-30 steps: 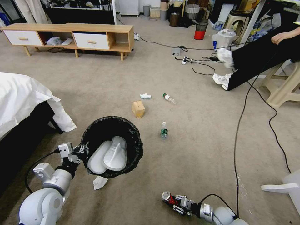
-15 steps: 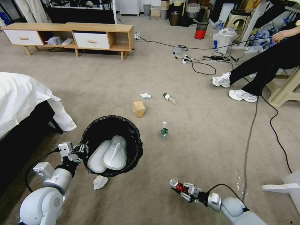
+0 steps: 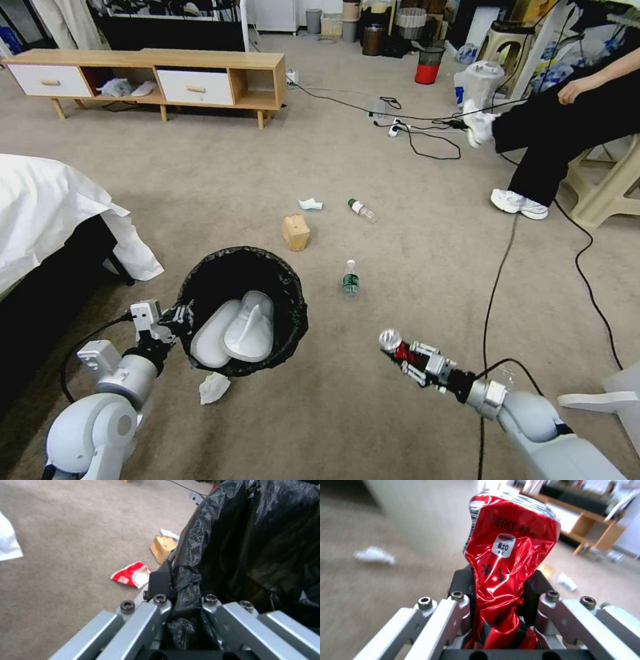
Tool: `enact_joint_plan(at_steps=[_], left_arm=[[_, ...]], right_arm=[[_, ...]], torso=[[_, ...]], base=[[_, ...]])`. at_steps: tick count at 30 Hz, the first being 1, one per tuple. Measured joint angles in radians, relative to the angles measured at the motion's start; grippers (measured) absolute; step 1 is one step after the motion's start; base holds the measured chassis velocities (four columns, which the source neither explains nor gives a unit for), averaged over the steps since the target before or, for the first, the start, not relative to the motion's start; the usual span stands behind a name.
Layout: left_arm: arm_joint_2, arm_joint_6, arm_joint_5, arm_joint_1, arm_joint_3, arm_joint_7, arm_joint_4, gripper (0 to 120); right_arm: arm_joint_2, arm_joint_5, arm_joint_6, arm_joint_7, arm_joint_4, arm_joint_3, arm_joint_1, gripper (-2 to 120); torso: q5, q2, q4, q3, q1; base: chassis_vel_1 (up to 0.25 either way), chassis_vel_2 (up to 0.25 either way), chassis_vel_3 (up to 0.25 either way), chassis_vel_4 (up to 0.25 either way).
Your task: Pick up the trash bin, then pick up the garbage from the floor and place it into the trash bin.
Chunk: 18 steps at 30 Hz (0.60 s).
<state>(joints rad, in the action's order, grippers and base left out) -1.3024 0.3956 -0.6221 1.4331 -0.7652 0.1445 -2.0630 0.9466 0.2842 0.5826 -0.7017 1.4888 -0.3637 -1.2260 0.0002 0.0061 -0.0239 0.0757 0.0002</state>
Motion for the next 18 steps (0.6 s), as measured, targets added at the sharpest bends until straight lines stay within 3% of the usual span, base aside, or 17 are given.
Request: enact_joint_plan(at_steps=[4, 6, 10, 12, 16, 18], left_arm=[[0.006, 0.009, -0.009, -0.007, 0.029, -0.005, 0.006, 4], [0.017, 0.021, -0.013, -0.014, 0.075, -0.017, 0.012, 4], [0.025, 0.026, -0.014, -0.018, 0.113, -0.027, 0.019, 4], [0.035, 0.034, -0.016, -0.025, 0.167, -0.039, 0.03, 4], [0.042, 0.039, -0.015, -0.034, 0.206, -0.051, 0.038, 4], [0.047, 0.047, -0.016, -0.051, 0.252, -0.07, 0.047, 4]], right_arm=[[-0.005, 0.034, -0.011, 0.008, 0.06, -0.021, -0.001, 23], [-0.014, 0.077, -0.029, 0.015, 0.129, -0.041, -0.004, 23], [-0.023, 0.102, -0.043, 0.02, 0.179, -0.063, -0.013, 23], [-0.035, 0.141, -0.061, 0.024, 0.237, -0.093, -0.027, 23], [-0.046, 0.186, -0.08, 0.032, 0.278, -0.11, -0.037, 23], [-0.058, 0.23, -0.102, 0.04, 0.322, -0.127, -0.044, 23]], torso=[[-0.0002, 0.0, 0.0, 0.0, 0.0], [-0.0001, 0.0, 0.0001, 0.0, 0.0], [-0.0002, 0.0, 0.0, 0.0, 0.0], [-0.0001, 0.0, 0.0, 0.0, 0.0], [-0.0001, 0.0, 0.0, 0.0, 0.0], [-0.0001, 0.0, 0.0, 0.0, 0.0]], base=[[0.0, 0.0, 0.0, 0.0], [0.0, 0.0, 0.0, 0.0], [0.0, 0.0, 0.0, 0.0], [0.0, 0.0, 0.0, 0.0], [0.0, 0.0, 0.0, 0.0], [0.0, 0.0, 0.0, 0.0]])
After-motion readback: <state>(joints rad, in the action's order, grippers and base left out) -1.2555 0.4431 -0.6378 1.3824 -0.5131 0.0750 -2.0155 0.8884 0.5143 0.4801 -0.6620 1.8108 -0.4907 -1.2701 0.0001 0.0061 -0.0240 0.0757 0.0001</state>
